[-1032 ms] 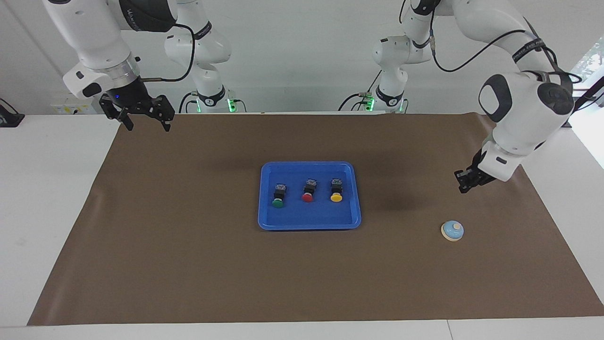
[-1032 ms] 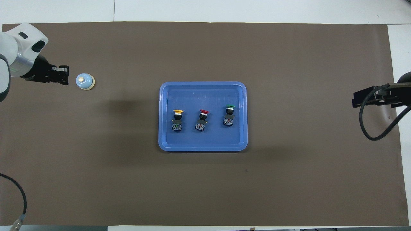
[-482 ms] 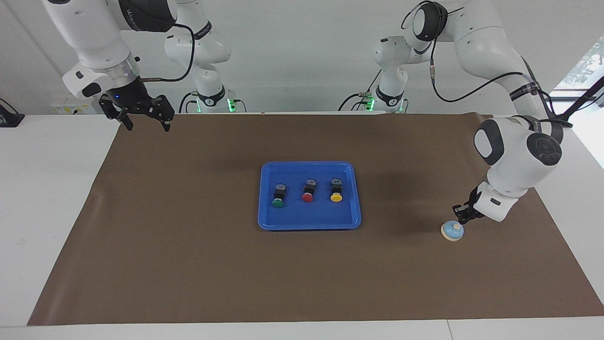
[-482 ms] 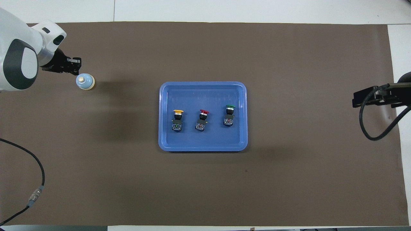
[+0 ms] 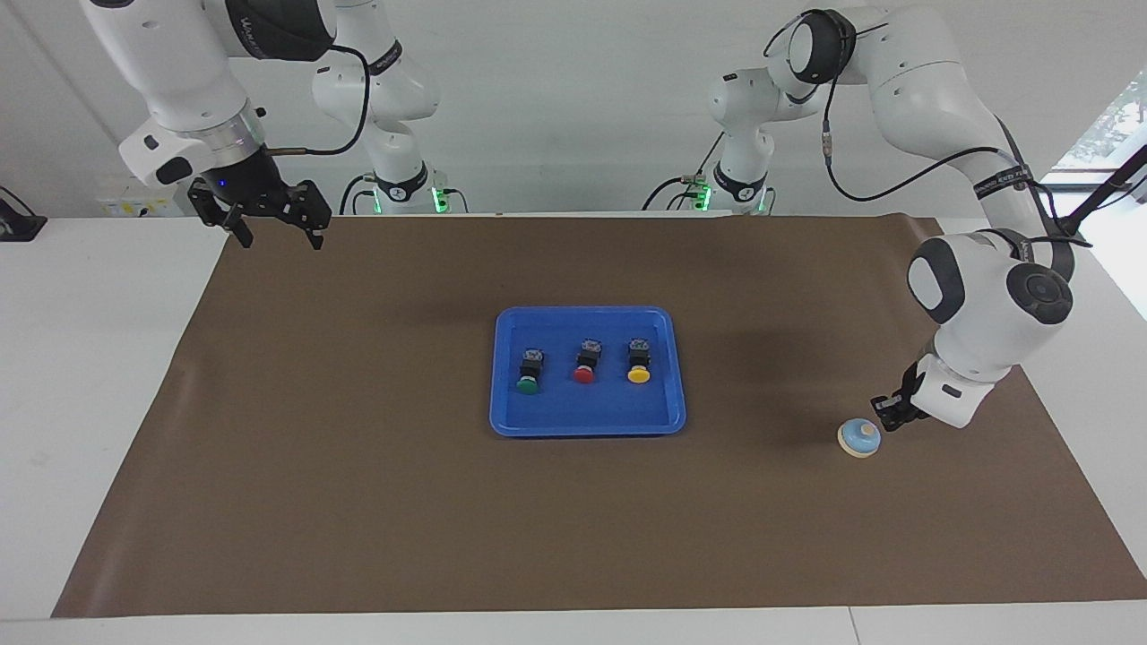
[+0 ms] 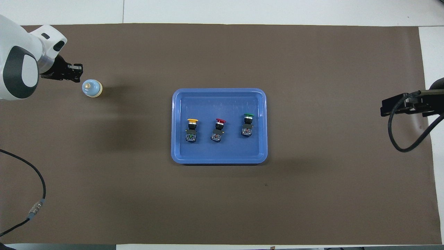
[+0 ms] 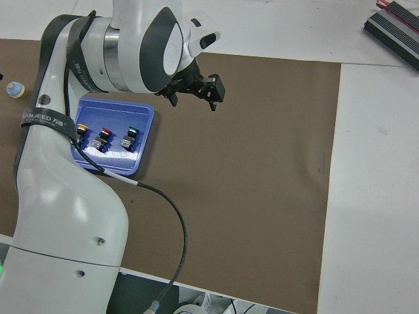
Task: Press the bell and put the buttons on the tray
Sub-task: 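Press down on the bell with the left gripper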
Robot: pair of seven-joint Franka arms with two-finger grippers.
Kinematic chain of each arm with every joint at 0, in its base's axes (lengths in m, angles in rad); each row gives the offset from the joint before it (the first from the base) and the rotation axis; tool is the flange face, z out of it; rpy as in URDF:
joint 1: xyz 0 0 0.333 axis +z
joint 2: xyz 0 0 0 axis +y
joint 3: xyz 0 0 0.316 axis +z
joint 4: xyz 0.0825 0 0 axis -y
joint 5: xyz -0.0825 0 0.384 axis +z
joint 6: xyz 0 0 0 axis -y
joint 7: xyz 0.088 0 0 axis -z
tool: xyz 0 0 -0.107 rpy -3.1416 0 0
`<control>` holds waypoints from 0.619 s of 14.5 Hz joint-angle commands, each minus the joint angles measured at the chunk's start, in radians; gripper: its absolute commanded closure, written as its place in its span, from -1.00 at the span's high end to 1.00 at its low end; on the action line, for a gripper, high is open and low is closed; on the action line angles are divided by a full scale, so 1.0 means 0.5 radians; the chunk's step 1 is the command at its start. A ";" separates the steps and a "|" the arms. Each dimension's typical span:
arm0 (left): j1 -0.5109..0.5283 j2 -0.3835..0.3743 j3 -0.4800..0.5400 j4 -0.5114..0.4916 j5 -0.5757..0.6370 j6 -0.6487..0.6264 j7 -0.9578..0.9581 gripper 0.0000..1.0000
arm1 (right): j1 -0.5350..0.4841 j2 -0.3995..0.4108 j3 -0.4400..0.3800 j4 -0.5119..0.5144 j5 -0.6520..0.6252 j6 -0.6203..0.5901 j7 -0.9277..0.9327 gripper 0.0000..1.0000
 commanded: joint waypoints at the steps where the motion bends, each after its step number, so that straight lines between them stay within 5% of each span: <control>1: 0.010 -0.001 -0.011 -0.055 0.055 0.093 0.002 -1.00 | -0.033 -0.028 0.023 -0.037 -0.013 0.012 -0.025 1.00; 9: -0.014 -0.032 -0.011 -0.218 0.055 0.213 -0.017 -1.00 | -0.033 -0.028 0.023 -0.037 -0.013 0.012 -0.025 1.00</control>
